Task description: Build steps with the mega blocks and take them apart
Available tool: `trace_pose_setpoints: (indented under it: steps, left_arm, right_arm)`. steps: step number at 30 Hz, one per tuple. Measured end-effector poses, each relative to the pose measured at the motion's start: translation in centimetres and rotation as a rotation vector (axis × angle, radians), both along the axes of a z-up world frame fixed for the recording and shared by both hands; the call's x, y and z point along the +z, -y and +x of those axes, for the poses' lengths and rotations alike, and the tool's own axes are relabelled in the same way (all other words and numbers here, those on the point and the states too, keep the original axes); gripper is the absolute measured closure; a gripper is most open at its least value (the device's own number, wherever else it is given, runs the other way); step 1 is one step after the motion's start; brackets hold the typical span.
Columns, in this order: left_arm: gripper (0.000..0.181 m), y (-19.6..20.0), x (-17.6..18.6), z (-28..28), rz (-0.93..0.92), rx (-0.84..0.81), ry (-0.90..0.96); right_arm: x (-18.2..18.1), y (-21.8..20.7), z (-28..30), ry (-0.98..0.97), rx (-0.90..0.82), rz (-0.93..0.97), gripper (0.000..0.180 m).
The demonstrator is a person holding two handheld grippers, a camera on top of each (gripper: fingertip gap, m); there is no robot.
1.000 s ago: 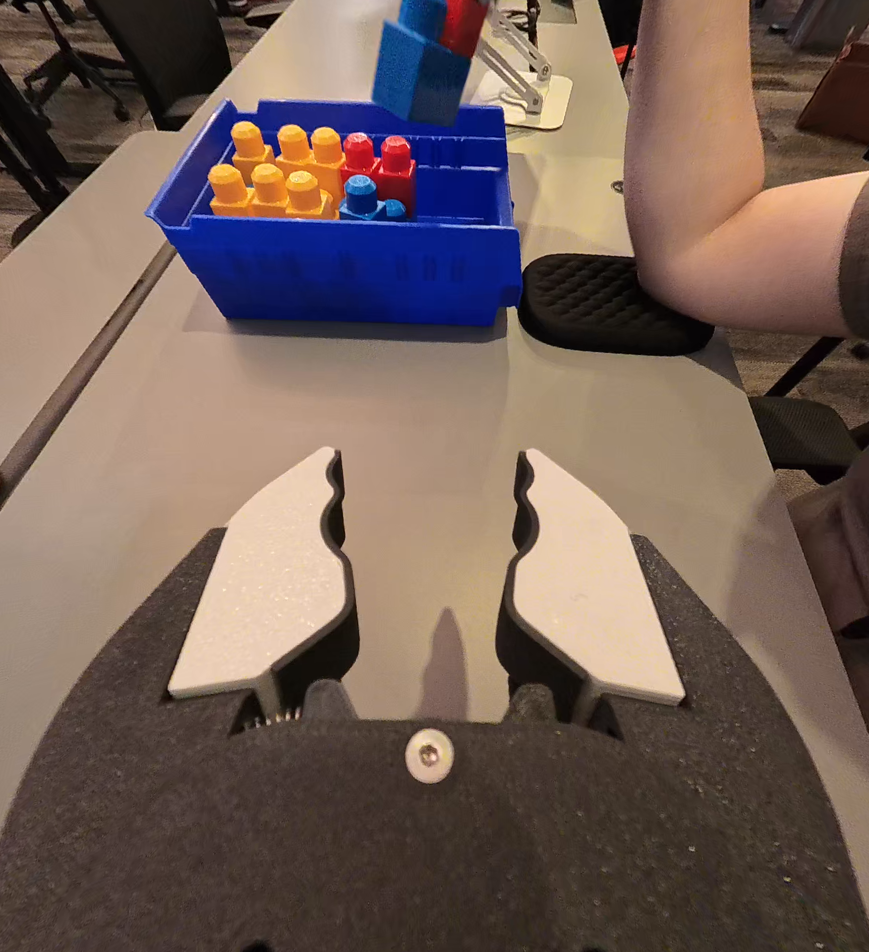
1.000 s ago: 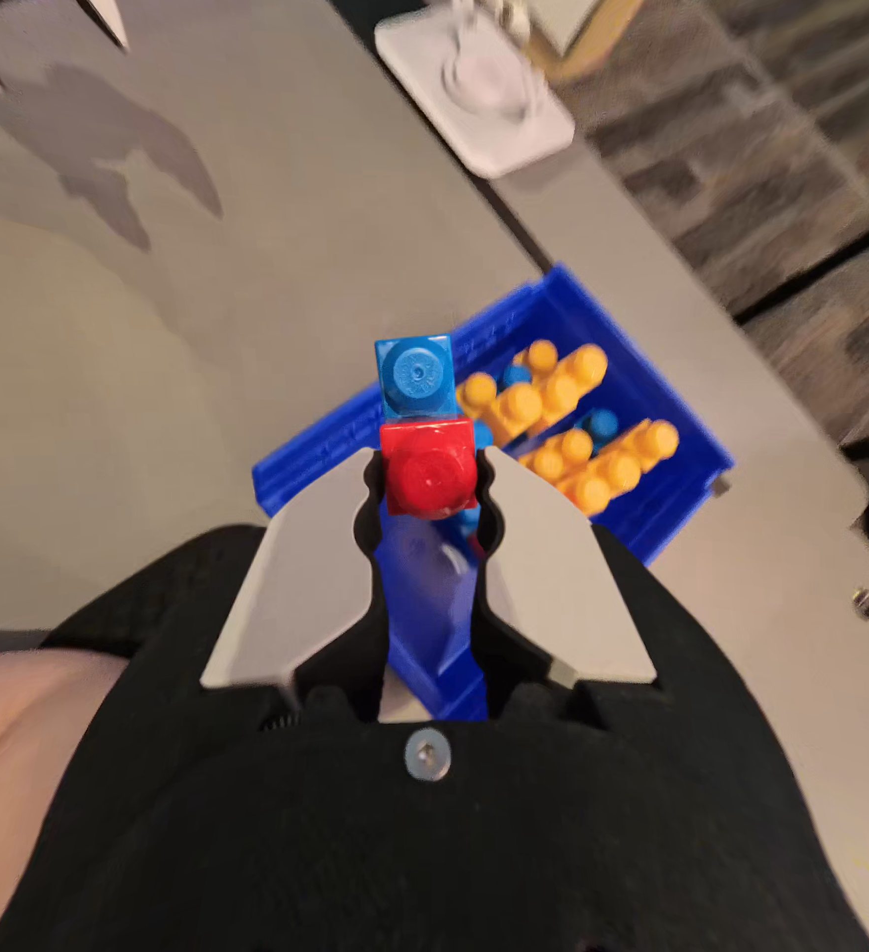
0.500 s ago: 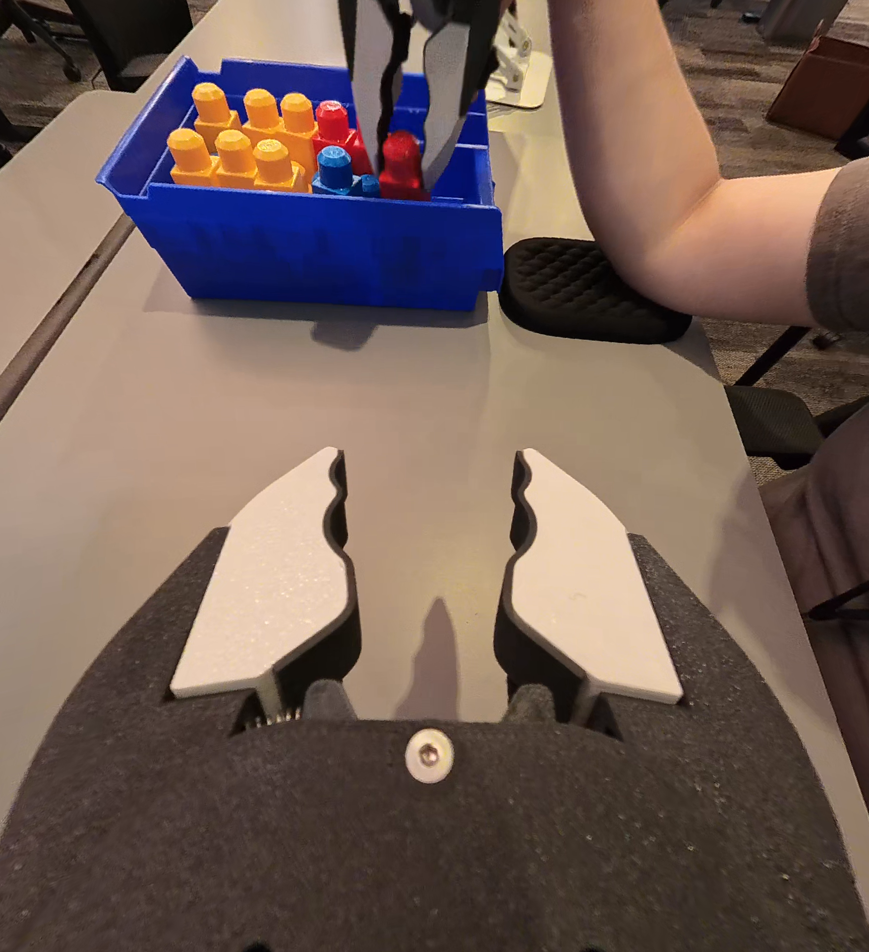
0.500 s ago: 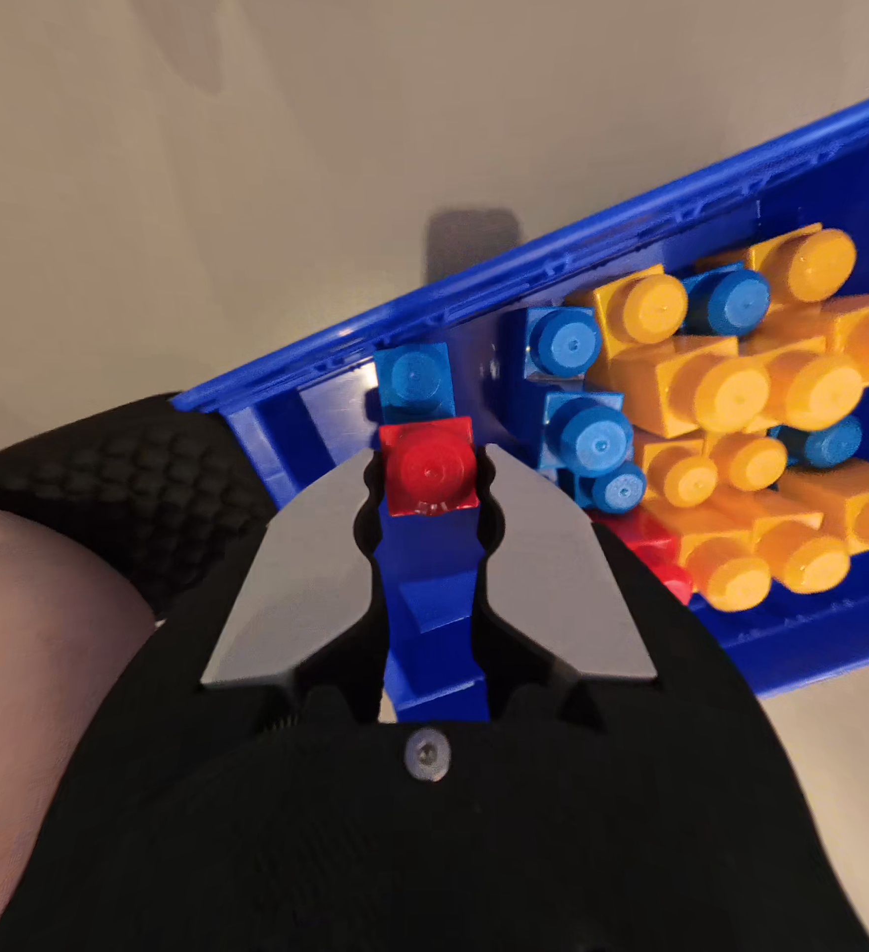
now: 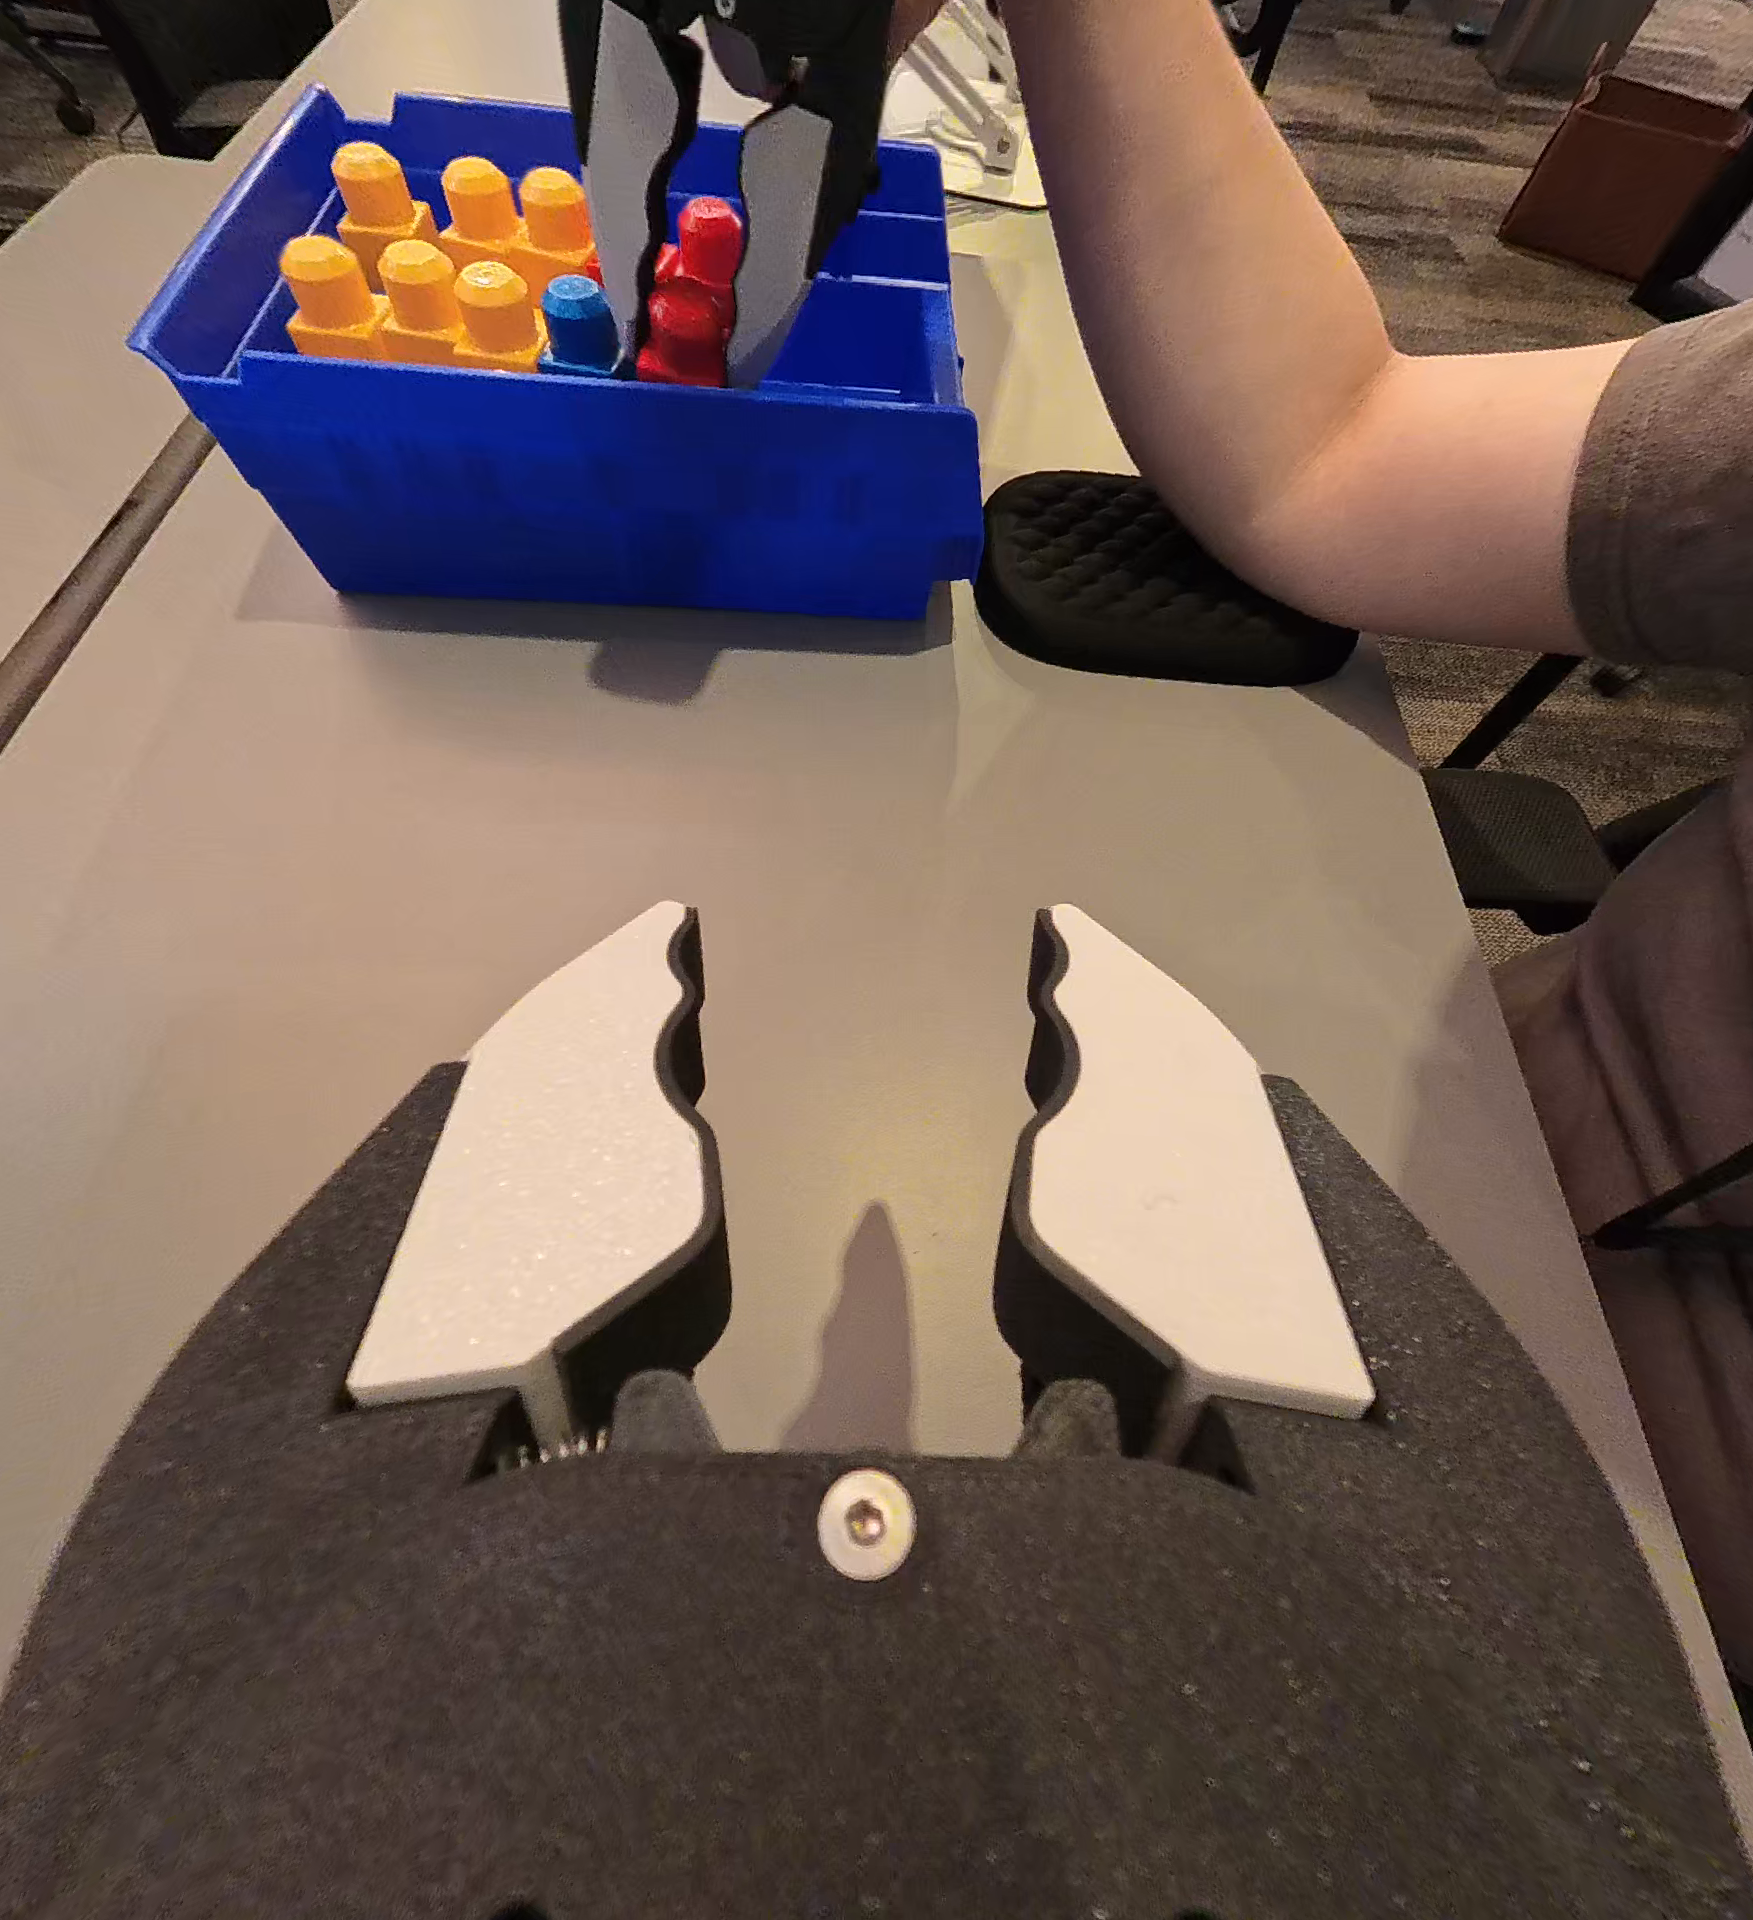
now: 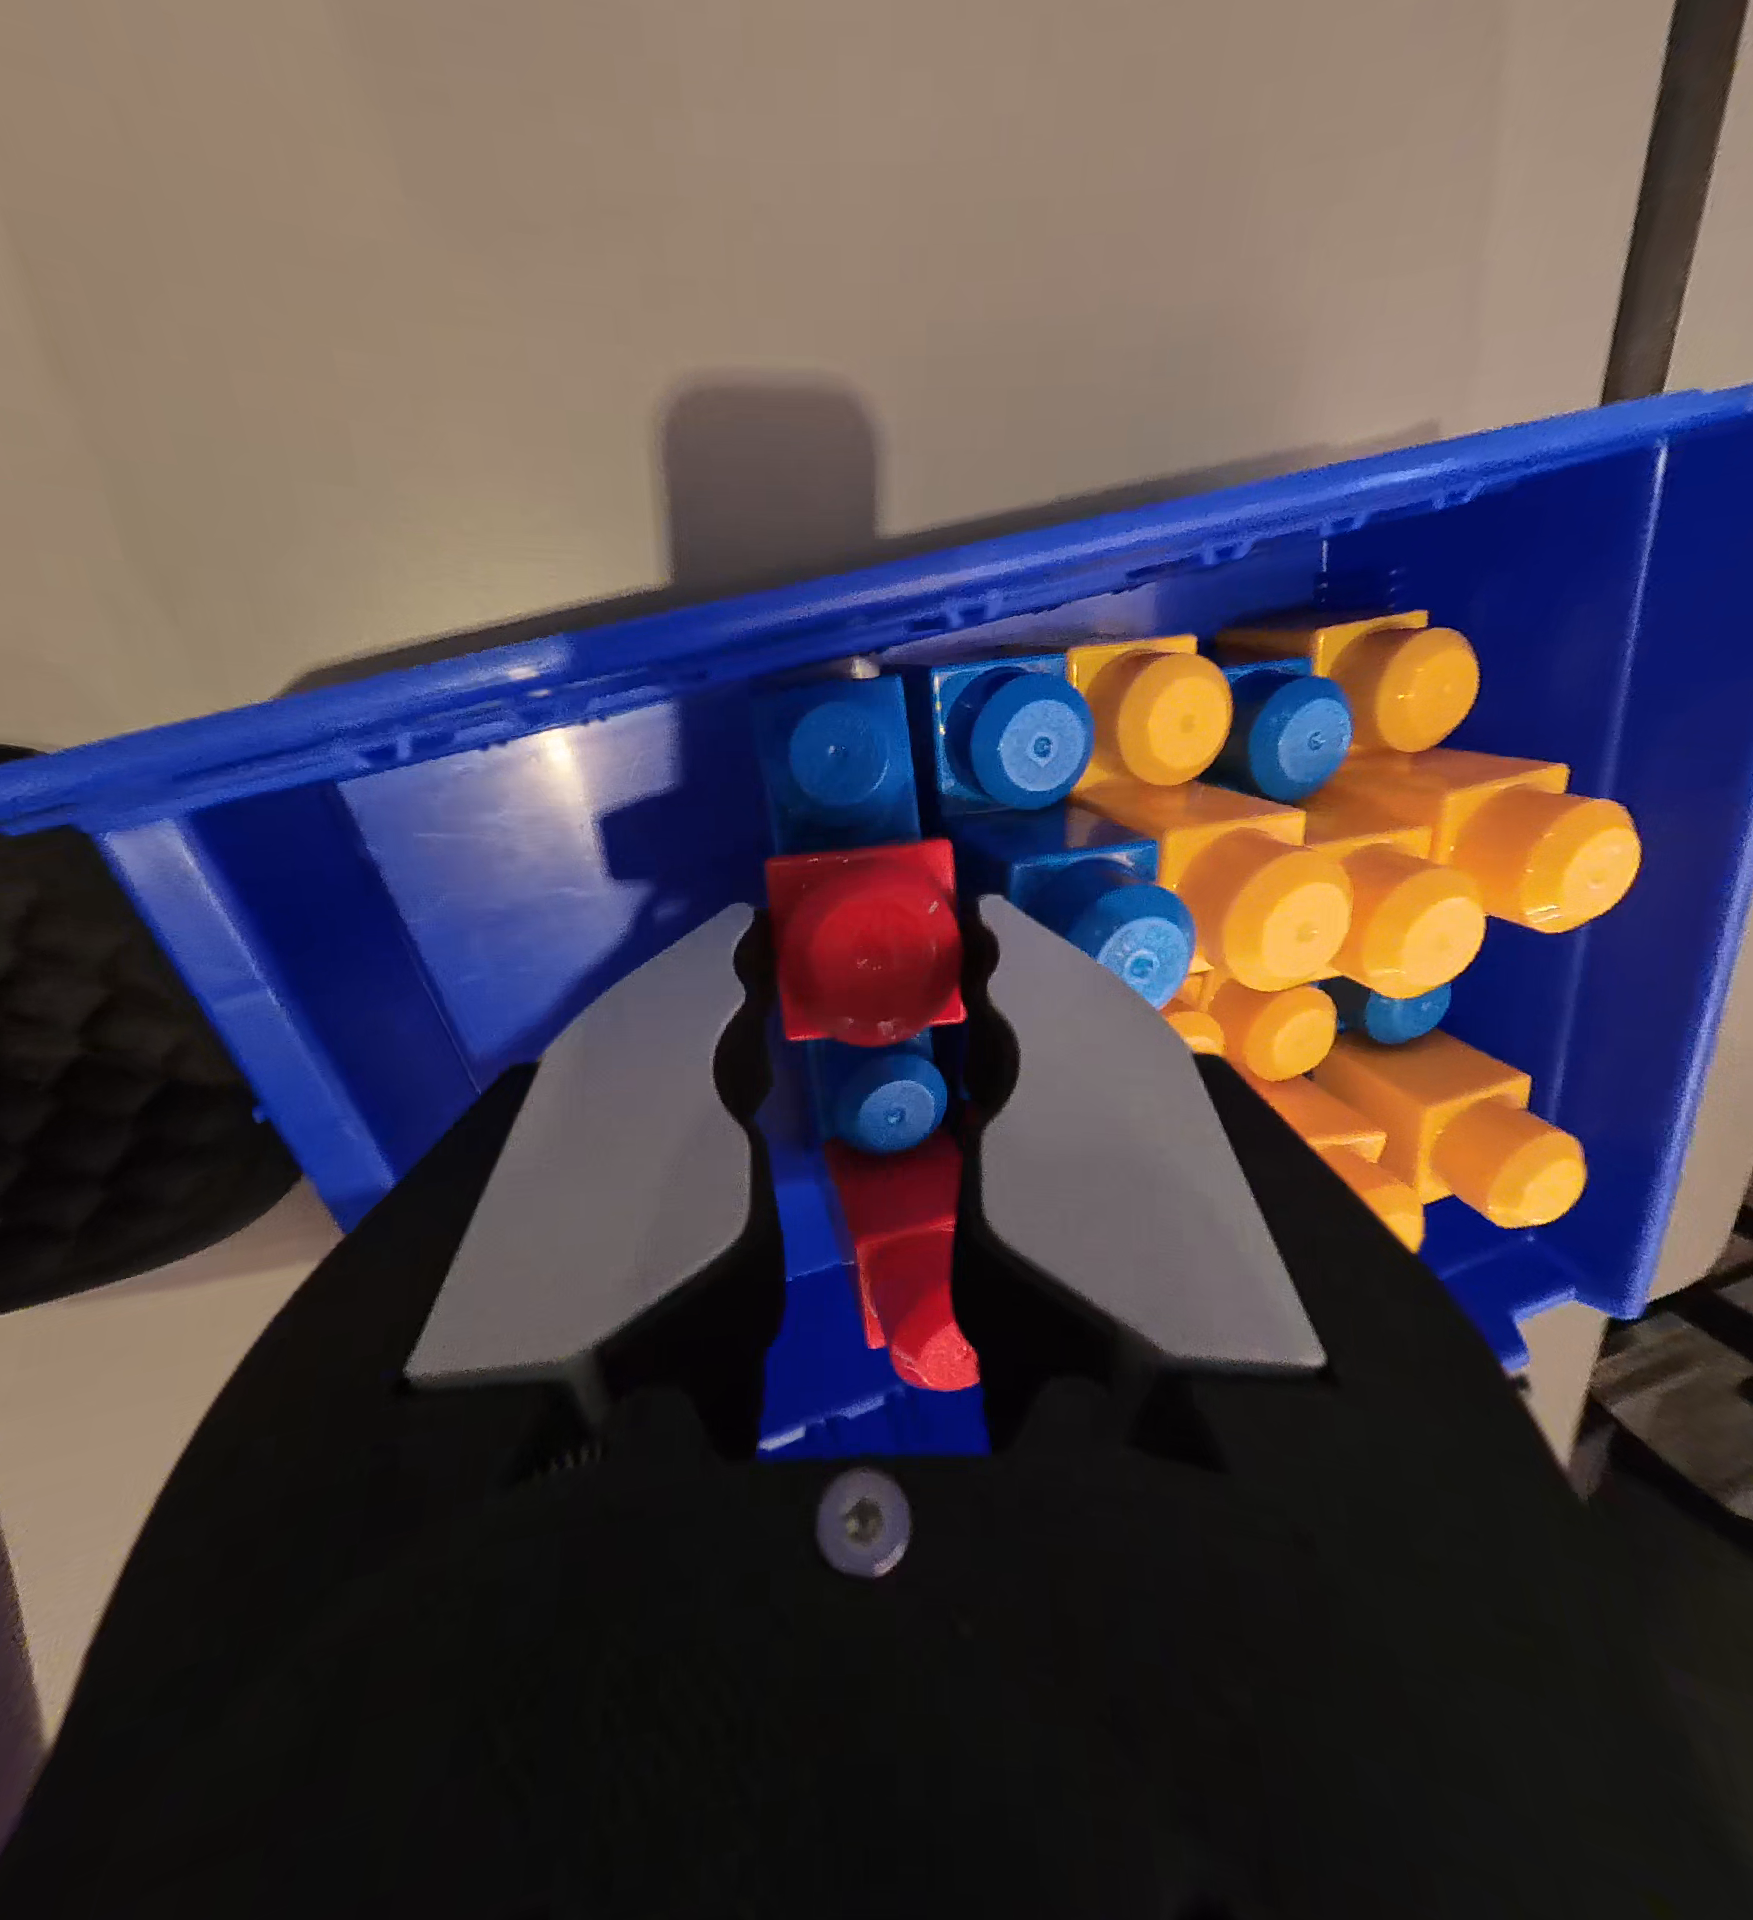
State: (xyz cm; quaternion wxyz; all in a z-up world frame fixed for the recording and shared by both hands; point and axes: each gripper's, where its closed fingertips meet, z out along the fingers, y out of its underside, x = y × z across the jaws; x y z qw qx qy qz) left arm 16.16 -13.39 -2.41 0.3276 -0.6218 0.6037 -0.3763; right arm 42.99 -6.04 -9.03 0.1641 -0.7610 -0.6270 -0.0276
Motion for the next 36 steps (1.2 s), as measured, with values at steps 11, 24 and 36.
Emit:
trace_pose_setpoints:
  steps: [11,24,36]
  left_arm:
    - [0.12,0.2,0.4,-0.1,-0.006,-0.005,0.005]
    - [0.12,-0.6,1.7,-1.0,0.02,0.032,0.037]
    - [0.122,-10.5,6.6,-12.6,0.375,0.715,-0.138]
  right_arm:
    - [2.5,-1.0,0.9,-0.092,-0.084,0.148,0.141]
    - [10.1,-3.9,3.9,-0.303,-0.354,0.455,0.143]
    - [6.9,-2.2,14.8,-0.404,-1.01,0.228,0.154]
